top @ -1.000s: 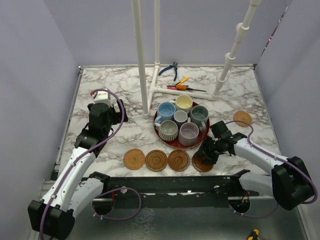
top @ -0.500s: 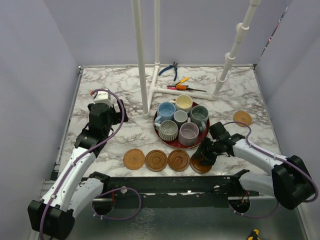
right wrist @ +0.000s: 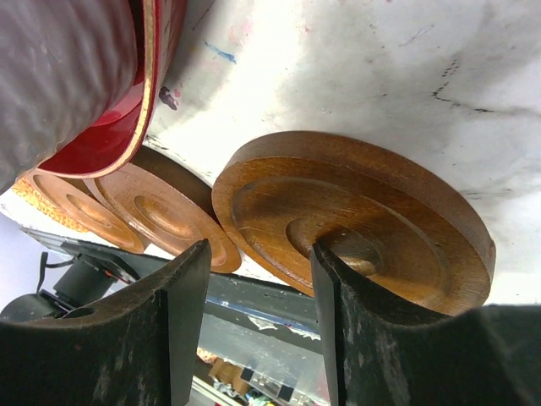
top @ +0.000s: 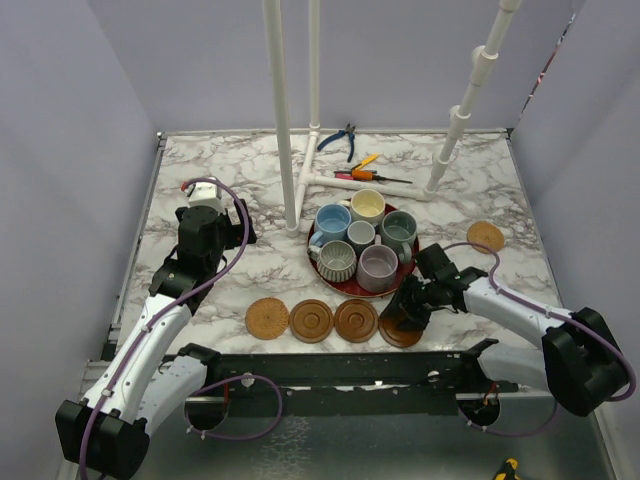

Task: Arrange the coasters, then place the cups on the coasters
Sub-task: Move the coaster to the corner of the board.

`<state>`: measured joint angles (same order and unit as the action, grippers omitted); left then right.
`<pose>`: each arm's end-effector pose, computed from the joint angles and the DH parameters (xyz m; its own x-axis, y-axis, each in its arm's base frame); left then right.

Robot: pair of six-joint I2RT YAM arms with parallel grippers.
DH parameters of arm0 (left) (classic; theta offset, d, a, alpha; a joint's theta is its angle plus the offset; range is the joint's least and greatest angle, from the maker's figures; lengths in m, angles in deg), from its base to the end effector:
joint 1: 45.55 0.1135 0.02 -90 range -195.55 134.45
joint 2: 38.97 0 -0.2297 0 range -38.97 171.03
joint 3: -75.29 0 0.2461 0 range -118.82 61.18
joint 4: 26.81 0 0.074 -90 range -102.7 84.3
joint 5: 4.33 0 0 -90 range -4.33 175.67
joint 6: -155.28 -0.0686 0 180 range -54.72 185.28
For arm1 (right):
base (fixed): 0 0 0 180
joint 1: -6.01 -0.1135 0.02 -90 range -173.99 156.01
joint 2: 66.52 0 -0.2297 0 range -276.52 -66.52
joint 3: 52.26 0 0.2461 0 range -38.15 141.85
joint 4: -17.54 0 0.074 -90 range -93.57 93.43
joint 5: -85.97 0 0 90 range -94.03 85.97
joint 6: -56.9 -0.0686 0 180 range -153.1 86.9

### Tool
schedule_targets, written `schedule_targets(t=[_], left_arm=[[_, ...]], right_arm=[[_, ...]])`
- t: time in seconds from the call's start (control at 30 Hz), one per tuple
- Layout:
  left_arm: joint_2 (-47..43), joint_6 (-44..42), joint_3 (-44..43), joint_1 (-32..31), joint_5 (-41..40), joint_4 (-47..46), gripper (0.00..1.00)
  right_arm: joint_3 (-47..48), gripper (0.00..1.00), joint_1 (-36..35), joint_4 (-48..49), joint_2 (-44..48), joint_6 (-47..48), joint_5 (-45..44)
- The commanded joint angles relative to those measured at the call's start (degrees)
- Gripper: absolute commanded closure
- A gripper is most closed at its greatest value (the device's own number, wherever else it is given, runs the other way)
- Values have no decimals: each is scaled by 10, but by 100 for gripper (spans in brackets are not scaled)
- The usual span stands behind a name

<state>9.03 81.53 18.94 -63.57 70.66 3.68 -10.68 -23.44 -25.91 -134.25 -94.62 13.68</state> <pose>0.2334 -0.0573 0.2671 -0.3638 -0.1659 -0.9166 -0.0324 0.9857 -0.1655 0.1660 0.1177 0.0870 -0.8820 0.4636 0.0844 0.4500 0.7758 0.4423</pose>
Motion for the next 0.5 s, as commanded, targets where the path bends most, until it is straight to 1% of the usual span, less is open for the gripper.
schedule_targets(t=[0.0,0.47], left_arm=[[1,-4,4,-2,-4,0,1],[1,-5,5,-2,-4,-1,1]], right_arm=[[-25,45,-14,-8,-25,0,-30],[-16,45,-27,-8,-29,-5,-45]])
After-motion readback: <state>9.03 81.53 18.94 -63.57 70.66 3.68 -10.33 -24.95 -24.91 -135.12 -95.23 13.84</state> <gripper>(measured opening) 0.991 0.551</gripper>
